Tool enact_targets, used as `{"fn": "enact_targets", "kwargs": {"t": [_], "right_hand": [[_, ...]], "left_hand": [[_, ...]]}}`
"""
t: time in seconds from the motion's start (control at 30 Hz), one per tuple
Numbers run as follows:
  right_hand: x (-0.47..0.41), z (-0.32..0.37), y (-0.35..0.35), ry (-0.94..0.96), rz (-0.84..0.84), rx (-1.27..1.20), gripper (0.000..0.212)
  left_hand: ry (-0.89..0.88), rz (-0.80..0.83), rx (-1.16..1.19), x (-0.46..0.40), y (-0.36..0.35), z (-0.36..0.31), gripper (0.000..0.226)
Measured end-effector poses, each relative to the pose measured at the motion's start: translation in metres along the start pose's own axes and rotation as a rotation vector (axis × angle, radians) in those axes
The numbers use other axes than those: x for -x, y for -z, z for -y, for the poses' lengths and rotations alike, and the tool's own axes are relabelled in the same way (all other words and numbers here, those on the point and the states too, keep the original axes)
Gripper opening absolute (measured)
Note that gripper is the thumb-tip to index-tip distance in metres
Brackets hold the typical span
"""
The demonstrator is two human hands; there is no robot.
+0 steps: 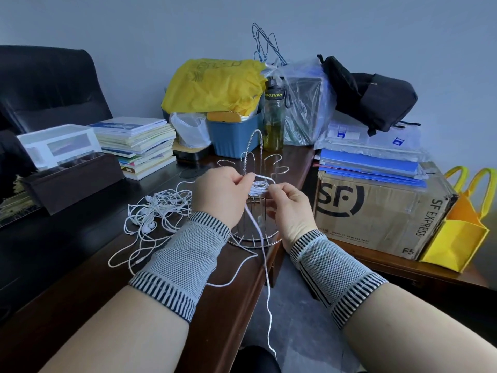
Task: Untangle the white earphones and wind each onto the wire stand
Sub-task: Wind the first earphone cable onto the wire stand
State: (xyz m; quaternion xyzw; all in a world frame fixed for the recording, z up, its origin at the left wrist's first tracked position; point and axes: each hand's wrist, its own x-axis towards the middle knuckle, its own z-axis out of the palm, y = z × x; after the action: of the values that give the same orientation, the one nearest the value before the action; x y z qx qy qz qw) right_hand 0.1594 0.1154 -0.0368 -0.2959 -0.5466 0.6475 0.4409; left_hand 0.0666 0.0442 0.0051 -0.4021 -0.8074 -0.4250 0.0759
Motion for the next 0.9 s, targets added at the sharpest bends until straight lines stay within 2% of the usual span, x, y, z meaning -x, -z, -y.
{"fn": "enact_targets", "kwargs": {"t": [0.1,0.23,0.33,0.43,0.67,0.9], "right_hand": [[-0.004,0.004,0.000,-0.039,-0.019,0.054,0.025],[-0.008,0.011,-0.001,-0.049,-0.043,0.151,0.026],[-0.012,0.011,-0.002,-0.053,-0.073,0.227,0.030],[-0.015,0.011,-0.001,-0.105,-0.106,0.199,0.032],[-0.013,0.015,0.000,-0.133,-0.102,0.195,0.025],[-0.022,0.006,0.001,-0.104,-0.130,0.237,0.033]], "left_hand": [[0.004,0.059,-0.038,-0.001,0.003,0.000,0.047],[0.018,0.158,-0.053,-0.001,0.002,0.006,0.042],[-0.010,0.156,-0.166,0.003,0.000,0.007,0.046],[-0.028,0.150,-0.252,0.007,-0.001,0.004,0.055],[0.033,0.196,-0.198,0.008,-0.008,0.005,0.056],[0.013,0.245,-0.152,0.014,-0.007,0.011,0.050]]}}
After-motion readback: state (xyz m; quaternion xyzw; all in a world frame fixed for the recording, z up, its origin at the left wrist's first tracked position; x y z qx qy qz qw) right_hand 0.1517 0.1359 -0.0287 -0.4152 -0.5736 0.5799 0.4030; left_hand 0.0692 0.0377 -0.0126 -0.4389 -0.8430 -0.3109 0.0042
